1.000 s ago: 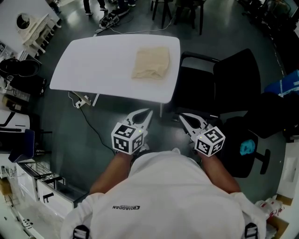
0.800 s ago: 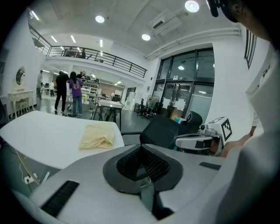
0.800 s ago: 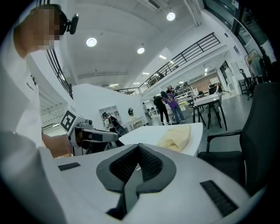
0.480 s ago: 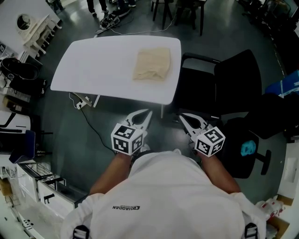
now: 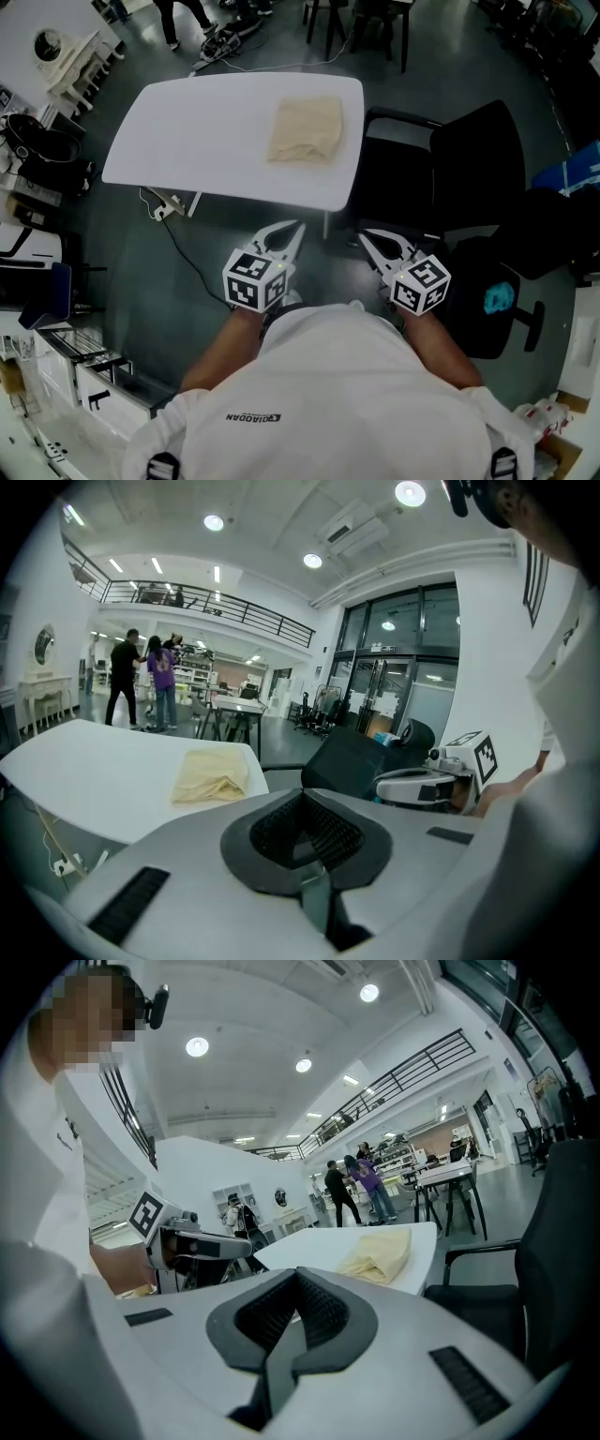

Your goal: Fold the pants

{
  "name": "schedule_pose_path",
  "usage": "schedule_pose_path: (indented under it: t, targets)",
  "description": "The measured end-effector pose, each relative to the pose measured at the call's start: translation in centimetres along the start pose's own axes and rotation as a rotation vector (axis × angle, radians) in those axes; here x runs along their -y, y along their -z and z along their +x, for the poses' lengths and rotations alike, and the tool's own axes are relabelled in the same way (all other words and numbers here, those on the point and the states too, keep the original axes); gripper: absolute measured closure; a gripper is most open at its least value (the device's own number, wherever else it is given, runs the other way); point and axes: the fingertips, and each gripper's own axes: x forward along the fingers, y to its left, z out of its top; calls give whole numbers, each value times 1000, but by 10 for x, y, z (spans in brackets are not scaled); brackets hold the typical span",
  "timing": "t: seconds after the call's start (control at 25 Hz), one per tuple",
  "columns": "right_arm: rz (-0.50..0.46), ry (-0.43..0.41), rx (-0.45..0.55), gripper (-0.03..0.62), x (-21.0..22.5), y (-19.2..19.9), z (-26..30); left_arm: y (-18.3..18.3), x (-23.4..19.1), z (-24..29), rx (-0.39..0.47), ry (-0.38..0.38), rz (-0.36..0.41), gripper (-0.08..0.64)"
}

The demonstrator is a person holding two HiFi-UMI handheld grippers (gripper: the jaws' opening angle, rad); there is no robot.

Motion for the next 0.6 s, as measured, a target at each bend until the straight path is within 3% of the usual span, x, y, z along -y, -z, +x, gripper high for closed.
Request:
schedule_pose_path:
  t: [0.6]
  targets:
    - [-1, -3, -2, 575, -5, 0, 7, 0, -8, -7, -2, -17, 3, 532]
